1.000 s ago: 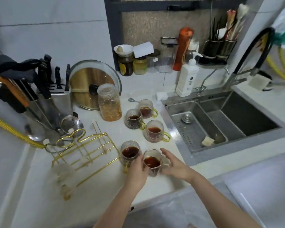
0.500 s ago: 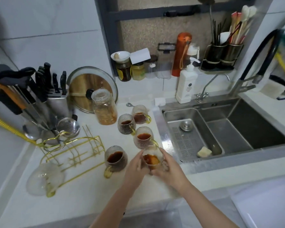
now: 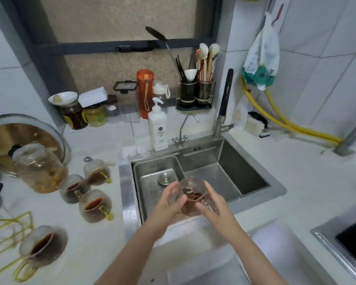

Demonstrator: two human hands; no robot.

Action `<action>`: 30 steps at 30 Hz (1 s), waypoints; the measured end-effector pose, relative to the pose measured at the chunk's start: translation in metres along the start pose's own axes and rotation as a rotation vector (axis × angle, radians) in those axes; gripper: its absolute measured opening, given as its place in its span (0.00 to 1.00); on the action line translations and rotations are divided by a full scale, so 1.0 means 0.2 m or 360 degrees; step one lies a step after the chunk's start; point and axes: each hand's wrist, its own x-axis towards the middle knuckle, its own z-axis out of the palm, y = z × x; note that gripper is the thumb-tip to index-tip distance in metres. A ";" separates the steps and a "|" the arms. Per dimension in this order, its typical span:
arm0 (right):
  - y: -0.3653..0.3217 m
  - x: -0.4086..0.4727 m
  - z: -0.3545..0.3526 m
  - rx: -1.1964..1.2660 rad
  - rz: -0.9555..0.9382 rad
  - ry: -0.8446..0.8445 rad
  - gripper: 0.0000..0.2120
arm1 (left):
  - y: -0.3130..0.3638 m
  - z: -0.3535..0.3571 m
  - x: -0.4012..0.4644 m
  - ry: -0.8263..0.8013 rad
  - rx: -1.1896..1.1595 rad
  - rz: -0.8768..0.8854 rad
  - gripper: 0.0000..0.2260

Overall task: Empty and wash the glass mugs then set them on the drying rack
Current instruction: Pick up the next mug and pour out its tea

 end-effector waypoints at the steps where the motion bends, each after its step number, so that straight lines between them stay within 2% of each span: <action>1: 0.01 0.01 -0.07 0.0007 -0.0011 0.0030 0.32 | 0.01 0.05 0.05 -0.0021 0.0007 -0.0012 0.22; 6: 0.12 0.09 -0.25 -0.0051 -0.0023 0.0190 0.23 | 0.05 0.22 0.26 -0.0183 -0.0040 -0.0118 0.17; 9: 0.16 0.15 -0.32 -0.0114 0.0008 0.0234 0.21 | 0.06 0.26 0.40 -0.0246 -0.0051 -0.0115 0.18; 12: 0.17 0.24 -0.39 -0.0058 0.0043 0.0257 0.25 | 0.07 0.28 0.56 -0.0283 0.0068 -0.0116 0.21; 14: 0.17 0.33 -0.44 0.0055 0.0080 0.0192 0.29 | 0.10 0.28 0.66 -0.0322 0.0120 -0.0120 0.18; 16: 0.17 0.41 -0.51 0.0176 0.0094 0.0091 0.37 | 0.13 0.28 0.78 -0.0407 0.0224 -0.0107 0.15; 19: 0.20 0.54 -0.57 0.0060 0.0096 -0.0107 0.50 | 0.16 0.30 0.92 -0.0488 0.0331 -0.0134 0.14; 22: 0.22 0.63 -0.59 -0.0007 0.0110 -0.0125 0.50 | 0.18 0.35 1.01 -0.0464 0.0313 -0.0124 0.14; 27: 0.27 0.76 -0.60 0.0107 0.0104 0.0105 0.39 | 0.12 0.40 1.08 -0.0241 0.0159 -0.0065 0.14; 30: 0.31 0.86 -0.61 0.0153 0.0110 0.0140 0.40 | 0.05 0.42 1.11 -0.0102 0.0332 0.0021 0.17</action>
